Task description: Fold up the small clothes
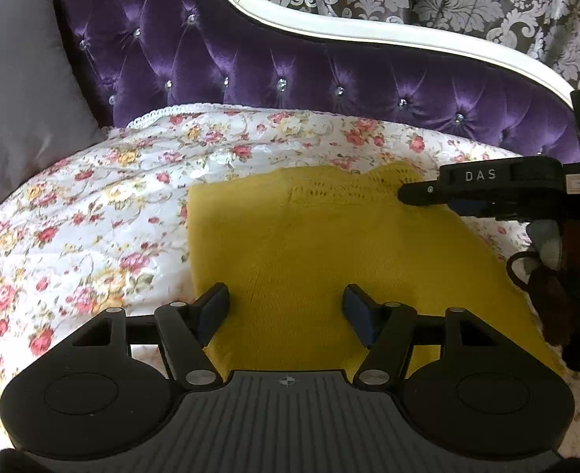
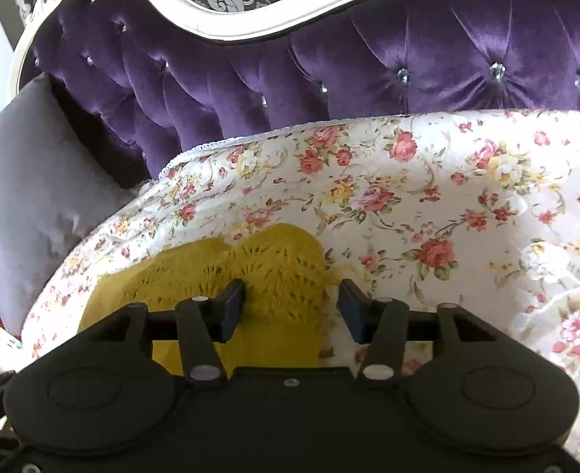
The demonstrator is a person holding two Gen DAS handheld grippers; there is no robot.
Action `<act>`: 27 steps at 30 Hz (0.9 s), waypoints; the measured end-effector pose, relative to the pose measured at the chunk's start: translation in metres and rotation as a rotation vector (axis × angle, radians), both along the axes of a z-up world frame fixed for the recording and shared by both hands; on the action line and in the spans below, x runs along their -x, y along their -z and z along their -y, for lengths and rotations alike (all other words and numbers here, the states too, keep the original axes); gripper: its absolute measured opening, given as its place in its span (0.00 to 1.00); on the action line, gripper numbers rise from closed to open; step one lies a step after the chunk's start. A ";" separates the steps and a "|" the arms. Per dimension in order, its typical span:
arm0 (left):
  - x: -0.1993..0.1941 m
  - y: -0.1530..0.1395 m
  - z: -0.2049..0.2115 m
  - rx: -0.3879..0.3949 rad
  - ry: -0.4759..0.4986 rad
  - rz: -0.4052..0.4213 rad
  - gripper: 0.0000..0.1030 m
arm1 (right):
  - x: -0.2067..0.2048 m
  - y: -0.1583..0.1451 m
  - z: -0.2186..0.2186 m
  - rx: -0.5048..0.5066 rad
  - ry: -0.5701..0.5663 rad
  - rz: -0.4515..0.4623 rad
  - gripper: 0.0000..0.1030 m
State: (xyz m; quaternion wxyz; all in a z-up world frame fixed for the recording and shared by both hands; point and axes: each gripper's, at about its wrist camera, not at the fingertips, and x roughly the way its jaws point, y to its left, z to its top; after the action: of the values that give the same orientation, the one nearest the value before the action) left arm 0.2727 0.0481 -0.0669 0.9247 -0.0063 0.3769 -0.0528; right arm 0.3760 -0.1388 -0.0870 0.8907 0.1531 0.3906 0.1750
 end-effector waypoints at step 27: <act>0.047 0.014 -0.040 0.265 0.033 -0.079 0.68 | 0.126 -0.014 0.022 -0.088 -0.136 0.074 0.60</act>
State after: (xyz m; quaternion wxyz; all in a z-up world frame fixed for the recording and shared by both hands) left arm 0.2252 0.0878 -0.0812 0.8992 -0.1244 0.4027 -0.1173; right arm 0.2497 -0.1606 -0.0728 0.8831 0.1587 0.3588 0.2575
